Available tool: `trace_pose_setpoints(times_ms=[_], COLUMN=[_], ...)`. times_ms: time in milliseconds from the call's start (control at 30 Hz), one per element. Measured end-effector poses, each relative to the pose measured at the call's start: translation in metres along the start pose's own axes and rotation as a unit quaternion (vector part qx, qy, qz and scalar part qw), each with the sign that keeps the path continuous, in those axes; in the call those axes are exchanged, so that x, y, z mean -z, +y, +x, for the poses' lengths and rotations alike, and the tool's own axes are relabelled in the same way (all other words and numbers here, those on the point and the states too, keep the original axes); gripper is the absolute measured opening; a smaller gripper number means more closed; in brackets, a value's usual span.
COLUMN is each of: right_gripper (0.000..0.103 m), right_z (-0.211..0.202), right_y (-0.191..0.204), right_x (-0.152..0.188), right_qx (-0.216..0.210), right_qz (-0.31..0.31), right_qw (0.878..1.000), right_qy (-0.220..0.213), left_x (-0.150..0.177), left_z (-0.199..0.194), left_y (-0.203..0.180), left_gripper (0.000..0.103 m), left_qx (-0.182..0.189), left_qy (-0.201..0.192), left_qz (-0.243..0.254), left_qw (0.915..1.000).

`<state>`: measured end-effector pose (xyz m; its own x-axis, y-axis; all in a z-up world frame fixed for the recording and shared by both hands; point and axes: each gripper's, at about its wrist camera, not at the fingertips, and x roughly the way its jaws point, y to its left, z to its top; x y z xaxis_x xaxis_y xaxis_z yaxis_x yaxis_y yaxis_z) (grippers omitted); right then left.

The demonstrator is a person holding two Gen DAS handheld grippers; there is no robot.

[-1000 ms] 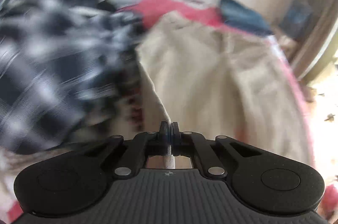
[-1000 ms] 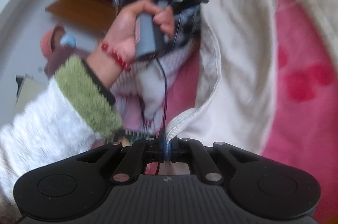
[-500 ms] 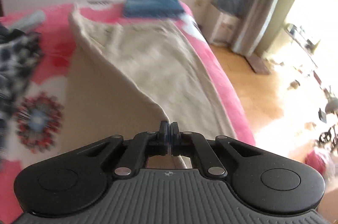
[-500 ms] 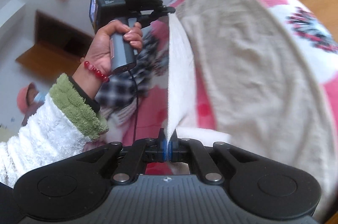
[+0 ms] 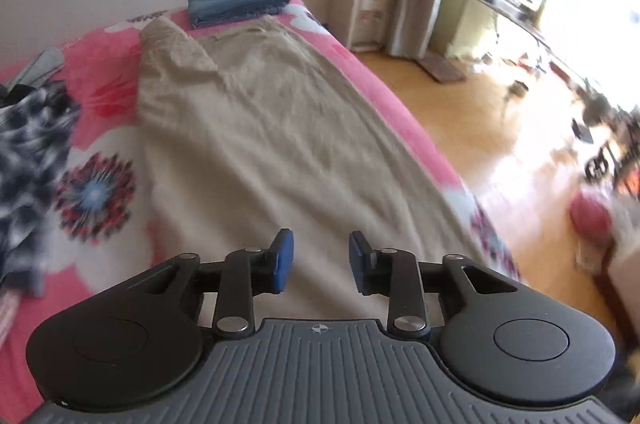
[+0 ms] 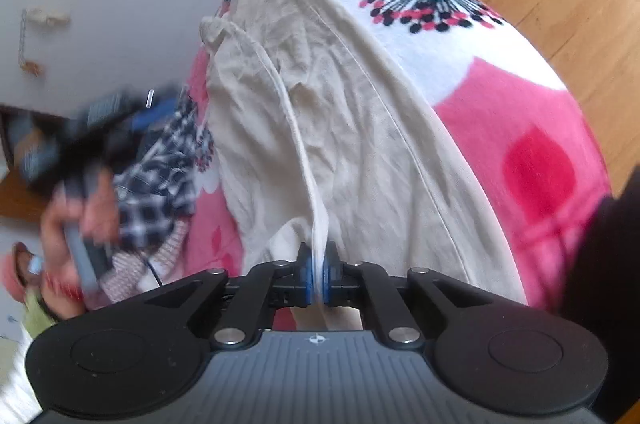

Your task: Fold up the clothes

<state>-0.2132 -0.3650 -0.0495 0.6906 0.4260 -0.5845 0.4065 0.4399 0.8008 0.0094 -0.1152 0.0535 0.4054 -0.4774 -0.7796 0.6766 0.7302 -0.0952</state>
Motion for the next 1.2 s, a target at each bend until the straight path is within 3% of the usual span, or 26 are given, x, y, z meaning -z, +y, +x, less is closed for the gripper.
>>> trace_pose_setpoints(times_ms=[33,100,300,367,433,500,600,767,900,933,1033,1100,1133,1200], right_gripper=[0.025,0.032,0.036,0.031,0.013,0.011,0.011,0.011,0.011,0.013,0.014,0.018,0.025,0.03], right_z=[-0.002,-0.001,0.015,0.018,0.015,0.011,0.007,0.01,0.011,0.011,0.012,0.013,0.013,0.011], right_y=[-0.002,-0.004,-0.004,-0.002,0.003,0.007,0.008,0.001,-0.01,-0.013,-0.016,-0.016,-0.016,-0.013], right_x=[0.002,0.007,0.023,0.028,0.031,0.031,0.028,0.021,0.015,0.015,0.015,0.016,0.017,0.019], right_qx=[-0.001,0.001,0.021,0.035,0.054,0.062,0.067,0.056,0.04,0.035,0.035,0.037,0.039,0.041], right_qz=[0.0,-0.004,-0.019,-0.038,-0.06,-0.071,-0.067,-0.032,0.01,0.021,0.03,0.027,0.025,0.017], right_qw=[1.0,1.0,0.998,0.997,0.995,0.995,0.995,0.997,0.998,0.998,0.998,0.998,0.998,0.998], right_qy=[0.002,0.013,0.05,0.053,0.051,0.042,0.033,0.034,0.041,0.044,0.048,0.05,0.049,0.044], left_x=[0.014,0.041,0.113,0.129,0.139,0.146,0.155,0.178,0.195,0.198,0.197,0.192,0.189,0.182], left_z=[-0.009,-0.02,-0.023,-0.014,-0.004,0.004,0.009,0.008,0.016,0.018,0.021,0.024,0.025,0.028], left_y=[0.001,0.001,-0.025,-0.036,-0.05,-0.065,-0.095,-0.135,-0.153,-0.155,-0.158,-0.154,-0.151,-0.146], left_gripper=[0.032,0.032,0.033,0.033,0.033,0.033,0.033,0.039,0.04,0.04,0.04,0.039,0.037,0.029], left_qx=[0.006,0.012,0.066,0.094,0.118,0.123,0.122,0.097,0.068,0.064,0.056,0.054,0.056,0.059], left_qy=[0.005,0.017,0.073,0.095,0.112,0.113,0.106,0.06,0.03,0.024,0.008,0.005,0.007,0.01], left_qz=[0.009,0.024,0.085,0.092,0.112,0.148,0.248,0.402,0.484,0.496,0.502,0.48,0.465,0.435], left_qw=[0.9999,0.9995,0.9915,0.9867,0.9803,0.9748,0.9552,0.9084,0.8718,0.8659,0.8629,0.8758,0.8834,0.8982])
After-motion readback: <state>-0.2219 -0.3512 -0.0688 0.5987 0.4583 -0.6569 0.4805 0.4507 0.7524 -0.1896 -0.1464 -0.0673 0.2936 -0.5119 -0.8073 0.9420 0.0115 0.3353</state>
